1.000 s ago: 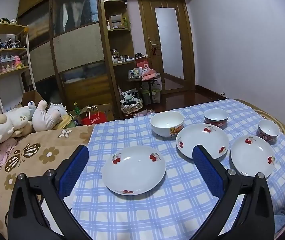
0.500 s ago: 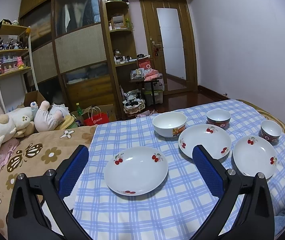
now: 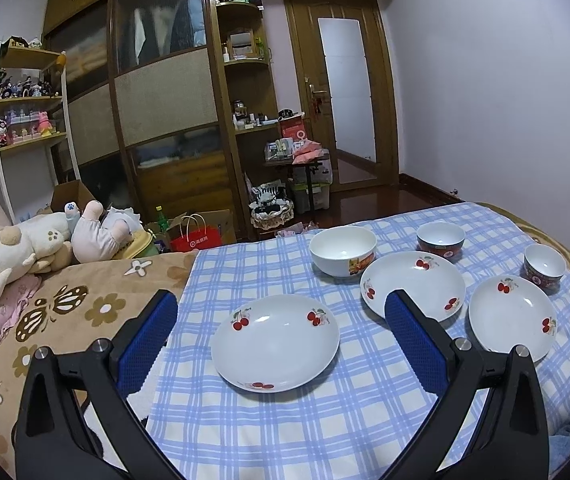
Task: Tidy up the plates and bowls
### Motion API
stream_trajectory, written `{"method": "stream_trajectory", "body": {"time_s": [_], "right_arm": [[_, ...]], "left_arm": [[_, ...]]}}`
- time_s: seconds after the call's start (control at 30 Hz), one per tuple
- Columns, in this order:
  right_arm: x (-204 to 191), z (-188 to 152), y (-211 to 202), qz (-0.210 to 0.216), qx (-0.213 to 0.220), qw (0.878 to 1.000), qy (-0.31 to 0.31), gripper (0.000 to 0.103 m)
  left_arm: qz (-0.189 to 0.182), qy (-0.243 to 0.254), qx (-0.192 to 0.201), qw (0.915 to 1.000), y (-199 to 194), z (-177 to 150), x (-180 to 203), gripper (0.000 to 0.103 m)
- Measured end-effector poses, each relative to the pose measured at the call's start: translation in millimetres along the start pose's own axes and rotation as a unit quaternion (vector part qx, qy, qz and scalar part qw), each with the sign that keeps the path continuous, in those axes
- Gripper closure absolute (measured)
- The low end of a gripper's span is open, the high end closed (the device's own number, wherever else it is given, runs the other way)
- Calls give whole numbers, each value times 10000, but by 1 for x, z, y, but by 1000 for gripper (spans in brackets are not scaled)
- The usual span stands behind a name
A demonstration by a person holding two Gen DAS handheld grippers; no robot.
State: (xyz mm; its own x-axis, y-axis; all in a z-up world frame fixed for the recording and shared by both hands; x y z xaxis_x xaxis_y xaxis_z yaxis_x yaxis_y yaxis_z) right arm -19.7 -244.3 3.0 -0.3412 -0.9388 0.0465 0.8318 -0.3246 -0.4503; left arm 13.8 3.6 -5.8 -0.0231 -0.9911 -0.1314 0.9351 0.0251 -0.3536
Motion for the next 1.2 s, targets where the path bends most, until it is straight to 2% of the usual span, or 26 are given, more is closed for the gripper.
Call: {"method": "stream_trajectory", "body": {"time_s": [1.2], "right_arm": [[2,0,2,-13,-6,10000,-9,0]], "left_arm": [[-37,44,3,10000,0,1,4,1]]}}
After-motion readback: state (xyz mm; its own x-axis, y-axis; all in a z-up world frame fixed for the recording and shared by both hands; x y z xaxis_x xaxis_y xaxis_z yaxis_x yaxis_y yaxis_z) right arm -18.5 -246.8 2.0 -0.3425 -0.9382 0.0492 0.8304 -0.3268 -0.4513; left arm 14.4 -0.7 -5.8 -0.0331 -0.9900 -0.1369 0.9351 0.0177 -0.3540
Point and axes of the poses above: each gripper's, at about its wrist camera, not at the fingertips, and y roughly the way its jaws point, x to its right, z to its top, the point moved 2 cm from there along y, roughly the way its jaws point, and after that the axes turned 3 degrees about x, right-handed, at the moved point
